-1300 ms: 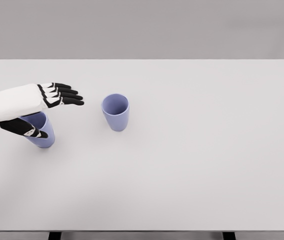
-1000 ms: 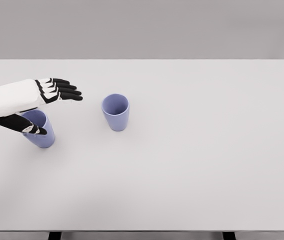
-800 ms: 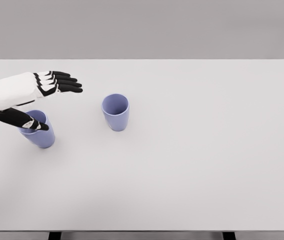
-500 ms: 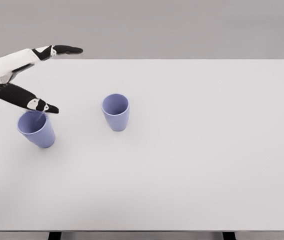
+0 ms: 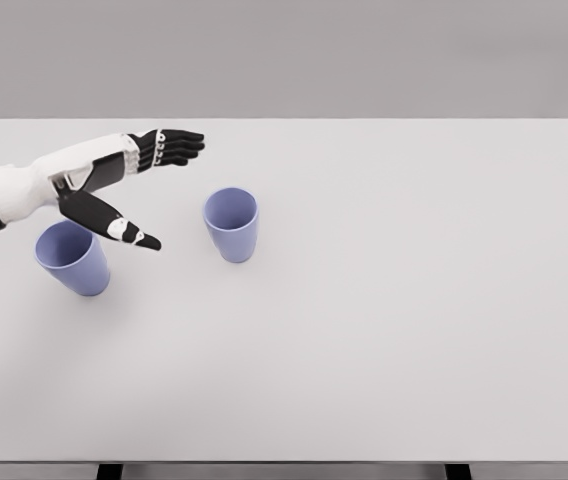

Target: Place the right cup on the left cup with left arm

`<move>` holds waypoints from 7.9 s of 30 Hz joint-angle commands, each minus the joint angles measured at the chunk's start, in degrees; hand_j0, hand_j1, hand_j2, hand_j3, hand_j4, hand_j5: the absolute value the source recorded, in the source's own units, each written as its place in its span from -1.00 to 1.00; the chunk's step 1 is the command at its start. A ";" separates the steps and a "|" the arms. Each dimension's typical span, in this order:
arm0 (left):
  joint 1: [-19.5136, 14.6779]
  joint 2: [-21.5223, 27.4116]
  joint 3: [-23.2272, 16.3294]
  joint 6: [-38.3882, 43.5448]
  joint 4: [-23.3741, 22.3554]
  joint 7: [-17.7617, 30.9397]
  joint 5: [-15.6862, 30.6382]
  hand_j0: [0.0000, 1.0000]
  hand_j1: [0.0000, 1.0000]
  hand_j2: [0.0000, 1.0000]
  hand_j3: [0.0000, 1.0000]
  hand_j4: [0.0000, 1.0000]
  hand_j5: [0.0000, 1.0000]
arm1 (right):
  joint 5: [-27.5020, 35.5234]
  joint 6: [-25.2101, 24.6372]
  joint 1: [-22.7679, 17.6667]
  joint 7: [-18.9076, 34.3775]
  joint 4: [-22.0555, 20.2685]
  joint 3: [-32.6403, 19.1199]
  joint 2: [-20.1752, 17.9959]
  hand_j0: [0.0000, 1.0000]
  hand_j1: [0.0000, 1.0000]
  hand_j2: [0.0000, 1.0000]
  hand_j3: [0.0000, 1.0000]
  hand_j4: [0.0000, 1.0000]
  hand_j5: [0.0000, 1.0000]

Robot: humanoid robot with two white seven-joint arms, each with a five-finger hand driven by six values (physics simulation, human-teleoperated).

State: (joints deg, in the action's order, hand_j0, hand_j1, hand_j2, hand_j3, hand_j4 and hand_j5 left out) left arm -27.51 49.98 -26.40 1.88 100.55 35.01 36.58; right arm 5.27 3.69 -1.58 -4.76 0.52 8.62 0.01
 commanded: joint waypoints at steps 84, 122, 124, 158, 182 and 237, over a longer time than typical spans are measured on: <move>-11.51 -12.28 -22.20 8.05 -14.85 -15.67 -6.79 1.00 1.00 1.00 1.00 1.00 1.00 | 0.01 0.00 0.00 0.02 0.00 0.00 -0.01 1.00 1.00 1.00 1.00 1.00 1.00; -11.95 -6.65 -21.23 8.05 -8.17 -15.58 -0.02 0.39 0.39 0.39 0.39 0.39 0.39 | 0.01 0.00 0.00 0.02 0.00 0.00 -0.01 1.00 1.00 1.00 1.00 1.00 1.00; -11.95 -5.95 -20.97 8.05 -7.30 -15.58 0.07 0.39 0.39 0.39 0.39 0.39 0.39 | 0.01 0.00 0.00 0.02 0.00 0.00 -0.01 1.00 1.00 1.00 1.00 1.00 1.00; -11.51 6.70 -16.05 7.79 -0.61 -15.50 6.92 0.38 0.38 0.38 0.38 0.38 0.38 | 0.01 0.00 0.00 0.02 0.00 0.00 -0.01 1.00 1.00 1.00 1.00 1.00 1.00; -9.67 14.09 -13.59 7.44 1.32 -15.50 10.70 0.38 0.38 0.38 0.38 0.38 0.38 | 0.01 0.00 0.00 0.02 0.00 0.00 -0.01 1.00 1.00 1.00 1.00 1.00 1.00; -5.89 26.31 -12.88 7.61 0.70 -15.41 15.97 0.37 0.37 0.37 0.37 0.37 0.37 | 0.01 0.00 0.00 0.02 0.00 0.00 -0.01 1.00 1.00 1.00 1.00 1.00 1.00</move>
State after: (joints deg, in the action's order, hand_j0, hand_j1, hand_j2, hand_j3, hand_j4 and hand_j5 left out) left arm -33.31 75.93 -39.38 9.49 101.34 19.61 52.24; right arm 5.27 3.69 -1.58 -4.75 0.52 8.62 0.01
